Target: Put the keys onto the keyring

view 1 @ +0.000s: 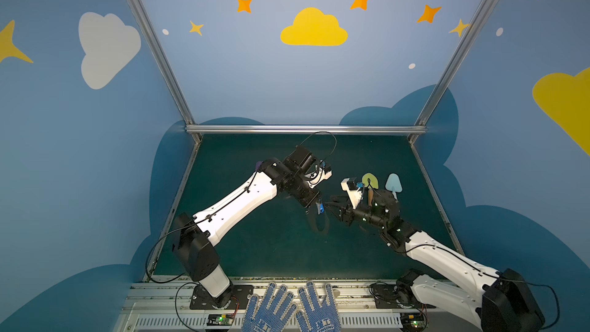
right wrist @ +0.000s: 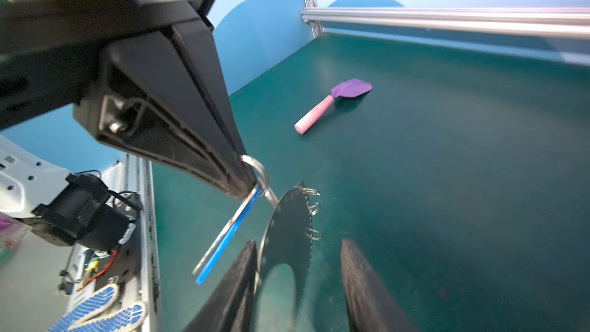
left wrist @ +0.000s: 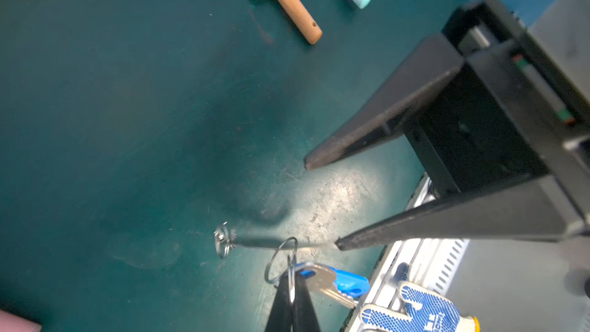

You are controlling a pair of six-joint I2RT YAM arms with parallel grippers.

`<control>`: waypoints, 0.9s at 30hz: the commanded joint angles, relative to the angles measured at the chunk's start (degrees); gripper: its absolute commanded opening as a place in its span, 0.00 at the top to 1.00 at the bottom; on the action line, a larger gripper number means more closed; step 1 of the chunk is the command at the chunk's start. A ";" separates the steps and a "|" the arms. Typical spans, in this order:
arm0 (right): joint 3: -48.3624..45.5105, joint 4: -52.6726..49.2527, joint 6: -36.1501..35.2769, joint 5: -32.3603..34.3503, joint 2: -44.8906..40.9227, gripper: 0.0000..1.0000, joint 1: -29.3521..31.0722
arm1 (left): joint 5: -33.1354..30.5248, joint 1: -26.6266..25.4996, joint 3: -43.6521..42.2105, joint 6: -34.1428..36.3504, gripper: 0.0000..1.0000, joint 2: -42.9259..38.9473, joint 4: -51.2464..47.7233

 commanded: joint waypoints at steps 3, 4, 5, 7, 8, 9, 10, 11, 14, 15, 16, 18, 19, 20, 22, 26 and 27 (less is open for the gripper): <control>1.47 5.28 -4.94 0.09 2.21 0.53 0.26 | 3.78 0.29 -0.85 2.11 0.96 -2.13 0.83; 1.79 5.64 -5.05 -0.95 2.90 0.53 0.35 | 4.13 0.37 -0.81 2.24 0.96 -2.13 0.83; 2.14 5.65 -5.24 -2.01 3.52 0.52 0.59 | 4.37 0.39 -0.79 2.16 0.96 -2.06 0.90; 2.53 6.23 -5.35 -3.36 4.22 0.52 1.10 | 5.43 0.38 -0.83 2.09 0.96 -2.03 0.83; 2.47 6.91 -5.28 -4.69 4.31 0.52 1.22 | 5.38 0.38 -0.87 1.94 0.96 -2.05 1.05; 2.45 7.55 -5.05 -5.77 4.30 0.52 1.32 | 5.44 0.36 -0.98 1.97 0.96 -1.92 1.03; 2.32 8.21 -5.09 -7.05 4.32 0.52 1.45 | 5.64 0.39 -0.95 1.98 0.96 -1.95 0.92; 2.51 8.34 -5.03 -7.67 4.21 0.53 1.63 | 6.05 0.42 -0.98 1.97 0.96 -1.95 0.93; 3.08 8.62 -5.19 -9.58 4.35 0.54 1.82 | 7.38 0.46 -0.72 2.14 0.96 -1.80 0.75; 3.38 8.07 -5.43 -9.41 4.57 0.56 1.91 | 7.76 0.38 -0.63 2.15 0.96 -1.78 0.67; 3.73 7.68 -5.54 -9.28 4.71 0.56 1.93 | 8.27 0.38 -0.63 2.29 0.96 -1.84 0.66; 3.77 7.99 -5.88 -9.92 4.94 0.57 1.94 | 9.86 0.44 -0.83 2.58 0.96 -2.09 0.83; 3.86 8.31 -5.80 -10.54 5.07 0.57 1.94 | 10.75 0.34 -1.08 2.55 0.96 -2.21 1.03; 4.10 8.53 -5.65 -11.76 5.27 0.58 1.93 | 11.74 0.38 -1.31 2.66 0.96 -2.33 1.13; 4.40 9.23 -5.32 -13.34 5.37 0.61 2.02 | 13.30 0.29 -1.32 2.94 0.96 -2.31 0.83; 4.88 10.71 -5.24 -14.67 5.44 0.63 2.06 | 14.18 0.38 -1.71 3.12 0.96 -2.06 0.91; 5.27 10.78 -5.13 -15.17 5.70 0.69 2.16 | 14.65 0.38 -1.59 3.12 0.96 -1.96 0.85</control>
